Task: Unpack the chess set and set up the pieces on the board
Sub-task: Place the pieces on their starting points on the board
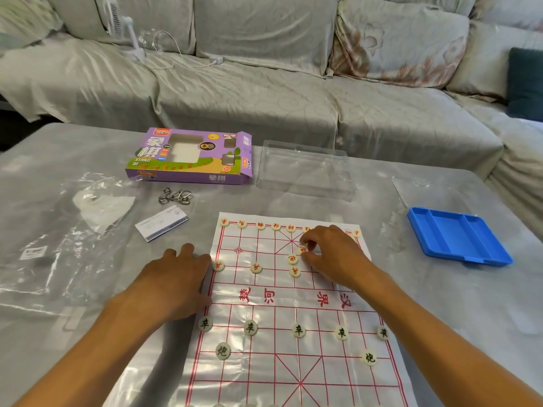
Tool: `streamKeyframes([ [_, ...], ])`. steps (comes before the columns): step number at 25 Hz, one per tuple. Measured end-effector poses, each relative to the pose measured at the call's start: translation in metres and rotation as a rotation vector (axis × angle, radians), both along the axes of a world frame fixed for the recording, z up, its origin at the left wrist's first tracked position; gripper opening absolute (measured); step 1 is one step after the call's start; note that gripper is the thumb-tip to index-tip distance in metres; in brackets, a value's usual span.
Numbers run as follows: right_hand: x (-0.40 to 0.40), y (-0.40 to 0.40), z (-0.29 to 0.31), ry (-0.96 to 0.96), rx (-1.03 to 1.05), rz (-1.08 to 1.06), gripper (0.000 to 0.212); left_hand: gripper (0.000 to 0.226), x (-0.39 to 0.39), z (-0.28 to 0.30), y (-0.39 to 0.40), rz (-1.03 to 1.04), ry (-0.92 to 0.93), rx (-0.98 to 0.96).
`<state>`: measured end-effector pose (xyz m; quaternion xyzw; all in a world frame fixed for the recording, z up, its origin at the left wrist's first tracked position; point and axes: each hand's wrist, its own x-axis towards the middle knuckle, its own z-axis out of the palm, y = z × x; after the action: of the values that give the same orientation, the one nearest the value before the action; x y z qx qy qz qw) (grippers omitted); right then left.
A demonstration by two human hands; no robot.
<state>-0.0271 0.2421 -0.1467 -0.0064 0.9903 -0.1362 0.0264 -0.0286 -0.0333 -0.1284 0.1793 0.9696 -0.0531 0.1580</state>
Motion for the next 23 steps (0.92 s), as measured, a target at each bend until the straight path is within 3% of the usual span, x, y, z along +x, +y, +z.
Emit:
streamKeyframes([
  [7,0.013,0.035,0.013,0.034,0.055,-0.047,0.028,0.071,-0.002,-0.003,0.000,-0.006,-0.001,-0.004],
  [11,0.032,0.079,0.018,-0.069,0.043,-0.143,0.029,0.071,-0.001,0.000,0.001,-0.038,0.002,-0.013],
  [23,0.026,0.070,0.000,-0.091,0.039,-0.073,0.031,0.070,0.001,-0.002,-0.002,-0.057,0.024,0.008],
])
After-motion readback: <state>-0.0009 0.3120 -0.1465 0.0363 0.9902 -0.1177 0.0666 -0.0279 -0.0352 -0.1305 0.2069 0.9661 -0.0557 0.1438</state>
